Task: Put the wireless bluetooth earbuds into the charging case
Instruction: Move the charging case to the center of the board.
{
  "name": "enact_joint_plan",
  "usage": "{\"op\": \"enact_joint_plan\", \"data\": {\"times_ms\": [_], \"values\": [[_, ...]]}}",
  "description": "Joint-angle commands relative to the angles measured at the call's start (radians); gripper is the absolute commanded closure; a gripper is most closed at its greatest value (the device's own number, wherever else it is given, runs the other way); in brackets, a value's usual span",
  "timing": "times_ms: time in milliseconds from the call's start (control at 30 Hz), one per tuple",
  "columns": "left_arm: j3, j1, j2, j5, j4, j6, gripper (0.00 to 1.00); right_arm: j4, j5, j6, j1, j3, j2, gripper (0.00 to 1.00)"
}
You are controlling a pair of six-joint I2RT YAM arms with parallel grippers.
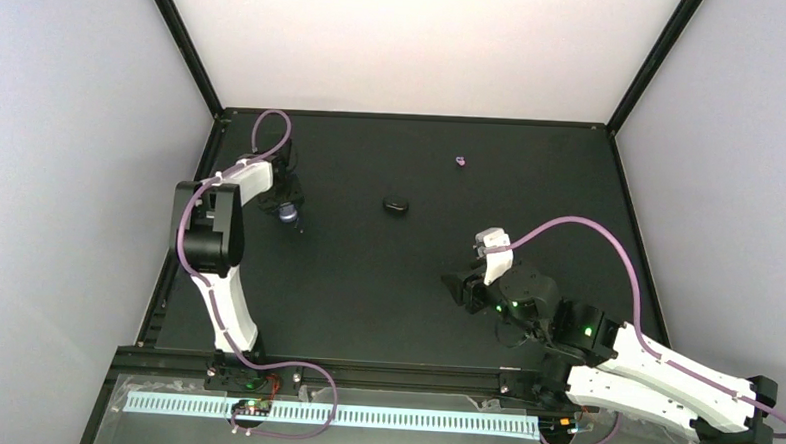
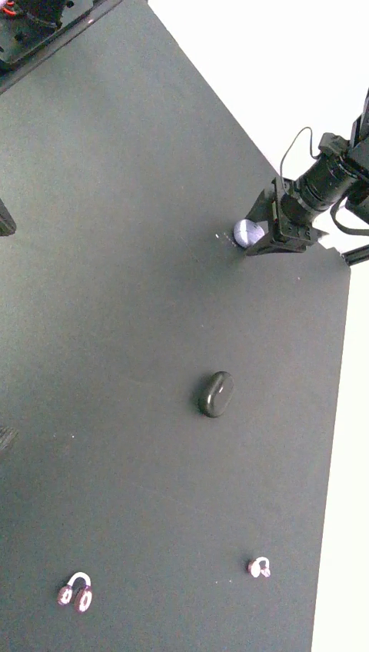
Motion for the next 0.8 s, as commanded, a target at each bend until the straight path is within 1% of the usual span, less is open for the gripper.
{"op": "enact_joint_plan", "data": {"times_ms": [0, 200, 333, 433, 533, 633, 700, 767], "values": [[0.046, -0.008, 0.038, -0.007, -0.06, 0.009, 0.43, -0.007, 0.005, 0.017, -0.004, 0.011, -0.009, 0.36], [0.031, -0.014, 0.031, 0.012, -0.061, -0.002, 0.54, -0.018, 0.012, 0.026, -0.003, 0.004, -0.031, 0.36], [-0.067, -0.057, -0.06, 0.052, 0.0, -0.03, 0.56, -0.013, 0.013, 0.028, -0.003, -0.006, -0.037, 0.36], [-0.161, -0.145, -0.152, 0.042, 0.016, -0.056, 0.56, -0.004, 0.014, 0.027, -0.003, -0.01, -0.033, 0.36], [-0.295, -0.251, -0.264, 0.05, 0.058, -0.13, 0.56, 0.023, 0.009, 0.023, -0.003, -0.025, -0.027, 0.36], [-0.422, -0.389, -0.348, 0.05, 0.108, -0.247, 0.56, 0.05, -0.003, 0.024, -0.003, -0.04, -0.014, 0.36], [-0.482, -0.491, -0.362, 0.043, 0.133, -0.338, 0.55, 0.06, -0.01, 0.026, -0.003, -0.049, -0.005, 0.36], [-0.508, -0.575, -0.352, 0.038, 0.151, -0.44, 0.55, 0.062, -0.016, 0.027, -0.003, -0.055, 0.005, 0.36]]}}
